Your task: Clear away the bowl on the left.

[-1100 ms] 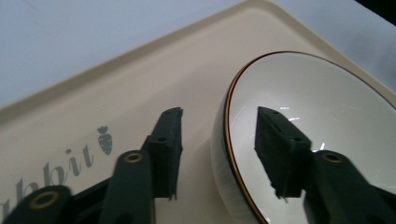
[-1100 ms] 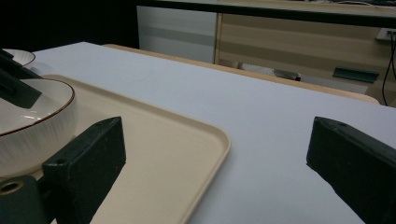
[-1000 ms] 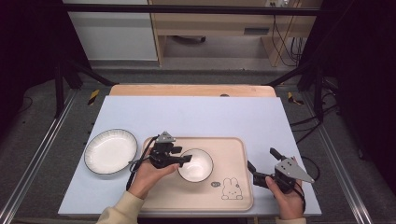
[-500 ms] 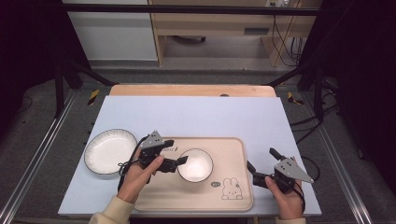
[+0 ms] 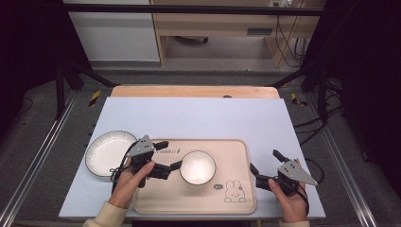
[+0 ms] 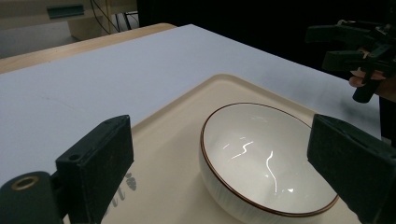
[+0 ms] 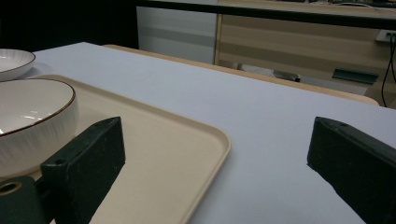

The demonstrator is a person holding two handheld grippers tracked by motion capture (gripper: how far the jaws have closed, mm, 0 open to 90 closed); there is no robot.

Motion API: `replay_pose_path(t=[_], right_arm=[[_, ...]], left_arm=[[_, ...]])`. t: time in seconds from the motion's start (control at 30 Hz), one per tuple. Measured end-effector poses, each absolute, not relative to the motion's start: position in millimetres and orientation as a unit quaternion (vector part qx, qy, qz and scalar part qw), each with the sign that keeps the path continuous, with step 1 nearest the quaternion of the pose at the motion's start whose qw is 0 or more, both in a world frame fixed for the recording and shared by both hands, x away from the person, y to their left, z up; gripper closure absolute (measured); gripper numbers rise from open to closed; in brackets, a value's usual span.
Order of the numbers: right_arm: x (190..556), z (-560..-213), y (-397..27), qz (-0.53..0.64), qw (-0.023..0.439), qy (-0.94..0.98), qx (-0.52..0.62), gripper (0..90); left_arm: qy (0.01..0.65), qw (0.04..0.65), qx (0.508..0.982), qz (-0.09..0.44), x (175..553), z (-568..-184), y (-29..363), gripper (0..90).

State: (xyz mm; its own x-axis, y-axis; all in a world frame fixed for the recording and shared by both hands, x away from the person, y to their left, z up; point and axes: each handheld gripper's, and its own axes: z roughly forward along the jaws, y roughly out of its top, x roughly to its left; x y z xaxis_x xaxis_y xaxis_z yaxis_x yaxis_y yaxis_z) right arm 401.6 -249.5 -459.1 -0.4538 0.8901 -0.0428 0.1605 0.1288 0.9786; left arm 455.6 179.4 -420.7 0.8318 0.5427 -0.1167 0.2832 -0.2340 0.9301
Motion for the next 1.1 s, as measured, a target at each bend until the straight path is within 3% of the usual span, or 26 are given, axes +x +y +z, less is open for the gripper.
replay_pose_path(t=[1.1], right_arm=[[402, -459, -250, 0.53, 0.346, 0.667, 0.393, 4.1]], left_arm=[[0.292, 0.596, 0.73, 0.161, 443, -413, 246, 5.0]])
